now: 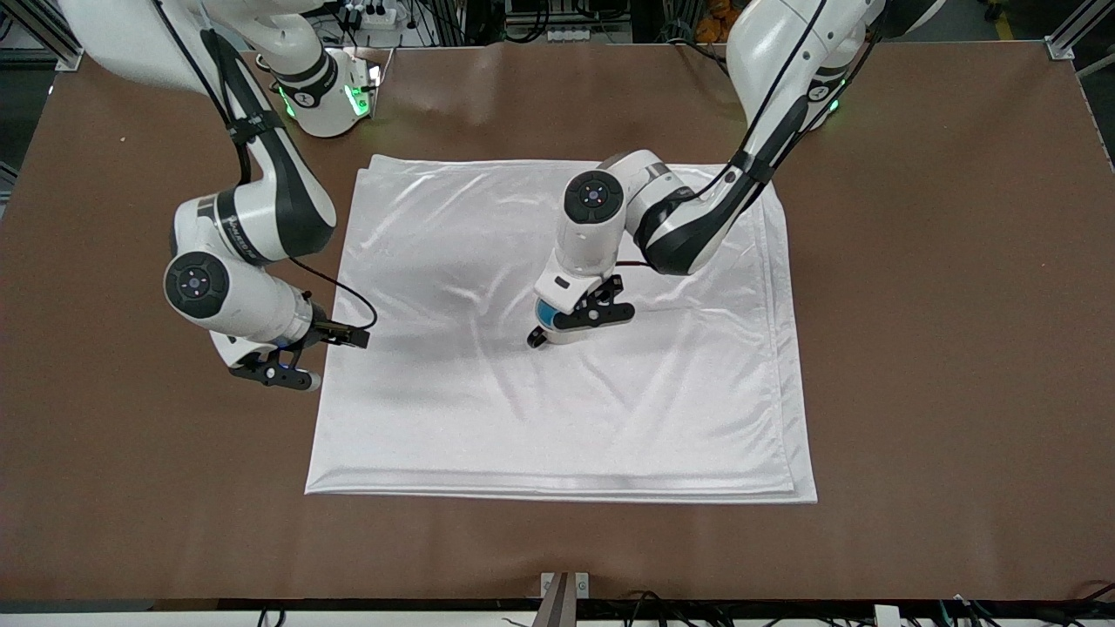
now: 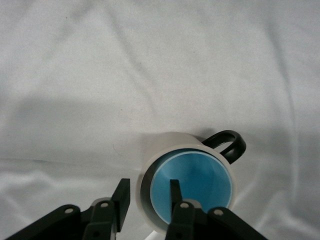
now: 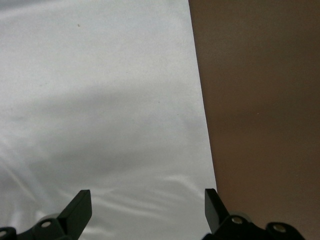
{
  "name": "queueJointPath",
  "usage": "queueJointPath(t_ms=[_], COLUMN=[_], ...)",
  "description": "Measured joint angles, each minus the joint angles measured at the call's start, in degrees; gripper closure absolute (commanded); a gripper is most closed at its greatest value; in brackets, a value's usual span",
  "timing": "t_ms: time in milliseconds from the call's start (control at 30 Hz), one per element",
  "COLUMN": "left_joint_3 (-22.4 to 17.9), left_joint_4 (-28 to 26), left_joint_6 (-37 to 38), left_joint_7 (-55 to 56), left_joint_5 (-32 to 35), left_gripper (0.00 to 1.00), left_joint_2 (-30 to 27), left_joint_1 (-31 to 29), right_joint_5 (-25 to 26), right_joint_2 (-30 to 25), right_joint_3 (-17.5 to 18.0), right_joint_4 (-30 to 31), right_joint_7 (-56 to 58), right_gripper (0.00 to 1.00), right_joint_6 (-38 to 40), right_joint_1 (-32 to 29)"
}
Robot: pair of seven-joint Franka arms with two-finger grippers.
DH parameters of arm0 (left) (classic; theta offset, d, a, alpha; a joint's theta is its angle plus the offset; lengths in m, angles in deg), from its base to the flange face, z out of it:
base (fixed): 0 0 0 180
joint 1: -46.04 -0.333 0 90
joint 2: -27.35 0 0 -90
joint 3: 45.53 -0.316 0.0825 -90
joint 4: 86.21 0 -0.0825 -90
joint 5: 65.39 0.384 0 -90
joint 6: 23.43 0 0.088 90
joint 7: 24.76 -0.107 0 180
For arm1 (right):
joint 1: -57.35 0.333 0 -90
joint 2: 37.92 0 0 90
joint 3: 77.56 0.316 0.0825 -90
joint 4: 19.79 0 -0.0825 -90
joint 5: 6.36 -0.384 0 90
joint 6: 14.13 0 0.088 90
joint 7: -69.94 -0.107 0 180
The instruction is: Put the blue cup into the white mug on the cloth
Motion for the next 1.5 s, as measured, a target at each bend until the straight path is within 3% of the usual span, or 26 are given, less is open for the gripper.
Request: queueJointPath(t_ms=[333,533,733,1167,1500], left_joint_3=[-0.2,-0.8,-0.9,-1.0,-1.1], left_joint_4=[1.9,2.9,3.0,3.0,2.9], left_joint_6=[0.2,4.3,9.5,22.0,26.7], left_joint_7=[0.1,0.1,-0.9,-17.5,-36.6], left_joint_5=[0.0,0.2,0.5,0.3,-5.0], left_gripper=[0.00,0.00,0.00,0.00,0.00], left_joint_2=[-1.4,-6.6,-12.8,-23.0,-27.8], left_joint_1=[-0.3,-2.0,-4.9,-11.8,-23.6], right_joint_5=[-0.3,-5.1,-6.5,-6.7,-5.7], right_joint_2=[-3.5,-4.0,-4.4,-8.8,-14.6], right_joint_3=[-0.8,-0.9,-0.8,-1.3,-3.3], right_joint_4=[0.3,-0.5,-3.6,-5.2,-5.3], right_joint_7=[5.5,6.2,6.2,13.8,18.0], right_gripper=[0.00,0.00,0.00,0.00,0.00], right_joint_6=[1.8,1.6,1.4,12.4,16.7], right_joint_1=[-0.8,-0.8,-0.8,-6.1,-8.2])
